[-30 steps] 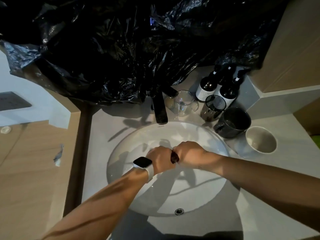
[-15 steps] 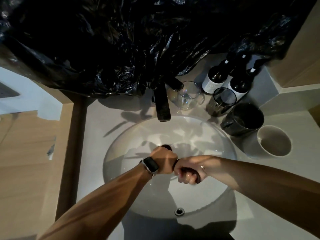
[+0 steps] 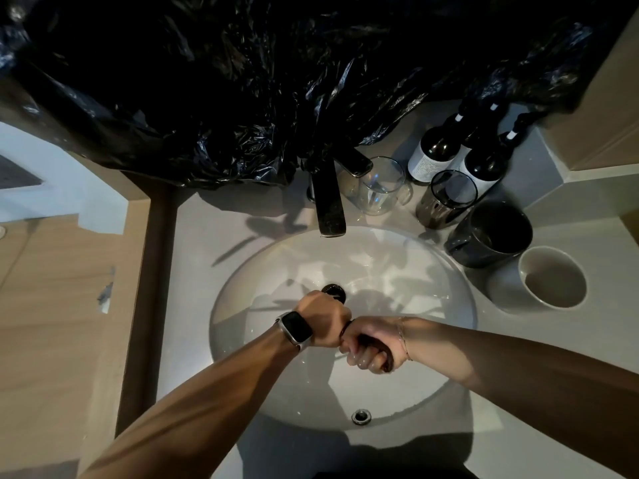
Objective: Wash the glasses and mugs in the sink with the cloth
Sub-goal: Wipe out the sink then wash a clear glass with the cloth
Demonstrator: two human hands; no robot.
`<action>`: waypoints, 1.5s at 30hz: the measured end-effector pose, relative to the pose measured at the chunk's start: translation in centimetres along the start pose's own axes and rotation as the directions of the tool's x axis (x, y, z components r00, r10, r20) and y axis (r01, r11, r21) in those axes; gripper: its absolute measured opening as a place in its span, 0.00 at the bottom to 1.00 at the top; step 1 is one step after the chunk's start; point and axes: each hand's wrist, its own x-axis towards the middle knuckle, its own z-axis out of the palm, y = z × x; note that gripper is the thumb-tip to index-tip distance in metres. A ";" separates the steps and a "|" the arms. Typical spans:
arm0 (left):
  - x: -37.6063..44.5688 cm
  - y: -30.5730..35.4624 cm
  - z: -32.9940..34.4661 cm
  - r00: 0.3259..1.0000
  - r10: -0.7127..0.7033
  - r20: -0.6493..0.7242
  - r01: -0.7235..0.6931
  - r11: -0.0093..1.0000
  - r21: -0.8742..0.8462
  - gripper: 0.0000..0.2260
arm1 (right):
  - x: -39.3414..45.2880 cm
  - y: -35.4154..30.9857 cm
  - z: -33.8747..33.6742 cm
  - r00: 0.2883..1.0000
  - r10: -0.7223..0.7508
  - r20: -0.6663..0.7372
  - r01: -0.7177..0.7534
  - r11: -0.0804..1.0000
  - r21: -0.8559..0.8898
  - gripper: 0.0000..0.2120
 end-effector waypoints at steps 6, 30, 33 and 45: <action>0.0 0.1 -1.1 0.999 -0.030 0.043 0.030 1.000 -0.006 0.11 | -0.7 -0.1 0.8 0.979 -0.030 -0.200 0.026 0.999 -0.024 0.12; -10.2 6.2 -4.8 0.818 -0.555 -0.148 -0.379 -0.328 -0.865 0.19 | -9.8 5.2 4.8 -0.111 -0.861 -0.496 0.803 0.216 -0.555 0.04; -10.9 5.3 -4.7 0.729 -0.669 -0.147 -0.402 -0.244 -0.883 0.22 | -11.5 5.1 4.7 -0.219 -0.831 -0.512 0.799 0.148 -0.582 0.08; -11.7 3.4 -8.5 0.673 -0.721 -0.165 -0.340 -0.104 -0.935 0.09 | -14.5 4.6 4.0 -0.442 -0.897 0.009 -0.220 0.099 -0.971 0.25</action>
